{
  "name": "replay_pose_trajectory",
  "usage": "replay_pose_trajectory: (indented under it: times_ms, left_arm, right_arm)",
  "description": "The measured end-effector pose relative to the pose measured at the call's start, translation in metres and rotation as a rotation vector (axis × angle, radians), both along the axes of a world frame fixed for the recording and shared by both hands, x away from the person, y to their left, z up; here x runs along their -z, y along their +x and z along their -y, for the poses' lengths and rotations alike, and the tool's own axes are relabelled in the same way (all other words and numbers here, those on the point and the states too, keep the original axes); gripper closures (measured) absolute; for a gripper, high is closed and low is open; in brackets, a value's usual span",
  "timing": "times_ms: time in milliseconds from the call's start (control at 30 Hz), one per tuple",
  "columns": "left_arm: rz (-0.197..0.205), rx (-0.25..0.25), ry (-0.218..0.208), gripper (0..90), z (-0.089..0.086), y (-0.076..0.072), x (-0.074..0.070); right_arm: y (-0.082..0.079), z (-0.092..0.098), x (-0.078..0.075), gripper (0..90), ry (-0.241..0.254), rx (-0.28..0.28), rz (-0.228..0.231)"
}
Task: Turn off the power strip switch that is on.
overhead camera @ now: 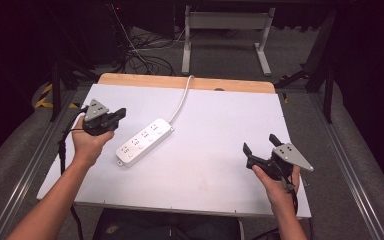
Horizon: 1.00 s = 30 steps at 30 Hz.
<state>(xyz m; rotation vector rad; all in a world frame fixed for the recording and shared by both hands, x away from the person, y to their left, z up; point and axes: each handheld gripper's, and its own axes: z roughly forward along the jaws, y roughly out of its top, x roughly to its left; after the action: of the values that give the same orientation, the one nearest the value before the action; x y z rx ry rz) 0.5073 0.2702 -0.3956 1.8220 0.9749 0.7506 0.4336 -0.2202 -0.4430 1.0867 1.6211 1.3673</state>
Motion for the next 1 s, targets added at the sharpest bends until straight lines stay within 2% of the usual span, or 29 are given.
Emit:
replay_pose_trajectory:
  times_ms: [33, 100, 133, 167, 233, 267, 333, 367, 400, 500, 567, 700, 800, 867, 1000]
  left_arm:
    - [-0.011, 0.016, 0.016, 90.0, 0.006, 0.004, 0.0]
    - [-0.046, 0.065, 0.077, 90.0, 0.026, 0.014, 0.004]
    - [-0.046, 0.065, 0.077, 90.0, 0.026, 0.014, 0.004]
    - [-0.063, 0.082, 0.093, 90.0, 0.032, 0.017, 0.006]
    - [-0.11, 0.115, 0.099, 90.0, 0.043, 0.024, 0.011]
    - [-0.132, 0.127, 0.116, 90.0, 0.049, 0.028, 0.013]
    - [-0.174, 0.146, 0.17, 90.0, 0.06, 0.034, 0.019]
    - [-0.225, 0.163, 0.209, 90.0, 0.071, 0.041, 0.025]
    - [-0.225, 0.163, 0.209, 90.0, 0.071, 0.041, 0.025]
    - [-0.288, 0.176, 0.251, 90.0, 0.085, 0.05, 0.035]
    - [-0.314, 0.178, 0.278, 90.0, 0.092, 0.054, 0.04]
    - [-0.339, 0.173, 0.312, 90.0, 0.098, 0.057, 0.047]
    - [-0.36, 0.163, 0.314, 90.0, 0.096, 0.059, 0.05]
    - [-0.366, 0.163, 0.297, 89.9, 0.095, 0.059, 0.05]
    - [-0.358, 0.174, 0.322, 90.0, 0.098, 0.057, 0.053]
  right_arm:
    - [0.0, 0.001, 0.0, 7.5, 0.001, -0.003, 0.001]
    - [0.001, 0.001, 0.0, 7.5, 0.005, -0.003, 0.0]
    - [0.001, 0.001, 0.0, 7.5, 0.003, -0.002, -0.001]
    - [0.001, 0.001, 0.0, 7.5, 0.003, -0.003, -0.002]
    - [0.001, 0.001, 0.0, 7.6, 0.0, -0.006, -0.001]
    - [0.001, 0.001, 0.0, 7.6, -0.001, -0.006, -0.001]
    - [0.001, 0.0, 0.0, 7.6, -0.001, -0.008, 0.0]
    - [0.001, 0.0, 0.0, 7.6, -0.001, -0.008, -0.003]
    - [0.001, 0.0, 0.001, 7.6, 0.0, -0.006, -0.005]
    - [0.001, 0.0, 0.0, 7.6, -0.001, -0.008, -0.005]
    - [0.001, 0.0, 0.0, 7.5, 0.001, -0.008, -0.006]
    - [0.001, 0.001, 0.001, 7.5, 0.0, -0.009, -0.006]
    - [0.0, 0.001, 0.001, 7.5, 0.001, -0.01, -0.006]
    - [0.0, 0.001, 0.001, 7.5, 0.002, -0.008, -0.006]
    - [0.0, 0.001, 0.0, 7.6, 0.002, -0.005, -0.005]
